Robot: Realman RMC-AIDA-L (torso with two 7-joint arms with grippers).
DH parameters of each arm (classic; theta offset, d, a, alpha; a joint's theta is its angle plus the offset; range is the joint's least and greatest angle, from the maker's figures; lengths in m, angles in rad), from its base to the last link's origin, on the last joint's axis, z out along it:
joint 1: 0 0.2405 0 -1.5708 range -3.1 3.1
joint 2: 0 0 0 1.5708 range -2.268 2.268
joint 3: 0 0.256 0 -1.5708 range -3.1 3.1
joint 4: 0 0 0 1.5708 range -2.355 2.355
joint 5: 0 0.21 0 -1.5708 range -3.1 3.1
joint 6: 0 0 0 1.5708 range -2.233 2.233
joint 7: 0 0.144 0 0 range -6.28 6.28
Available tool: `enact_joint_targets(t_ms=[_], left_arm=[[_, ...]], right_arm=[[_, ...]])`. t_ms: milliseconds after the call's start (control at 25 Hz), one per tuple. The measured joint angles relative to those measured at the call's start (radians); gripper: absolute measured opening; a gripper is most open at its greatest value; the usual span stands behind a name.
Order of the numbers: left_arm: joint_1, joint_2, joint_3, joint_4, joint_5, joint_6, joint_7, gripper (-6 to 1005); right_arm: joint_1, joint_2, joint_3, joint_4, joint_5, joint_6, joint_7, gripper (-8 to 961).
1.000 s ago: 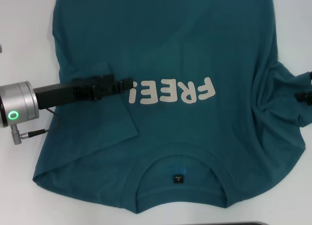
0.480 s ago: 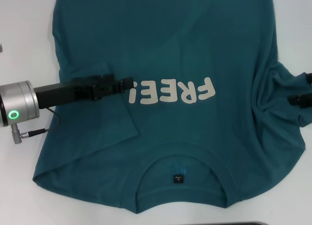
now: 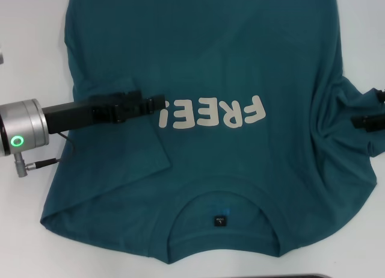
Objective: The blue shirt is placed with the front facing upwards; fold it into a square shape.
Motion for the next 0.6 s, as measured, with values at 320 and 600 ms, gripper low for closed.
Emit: enact_joint_targets(t_ms=[320, 600], left_arm=[[0.000, 0.000, 0.000, -0.003, 0.000, 0.000, 0.000, 887], [0.000, 0.001, -0.001, -0.005, 0.000, 0.000, 0.000, 888]], right_arm=[[0.002, -0.004, 0.015, 0.001, -0.001, 0.028, 0.032, 736], [0.003, -0.001, 0.013, 0.001, -0.004, 0.044, 0.048, 427]])
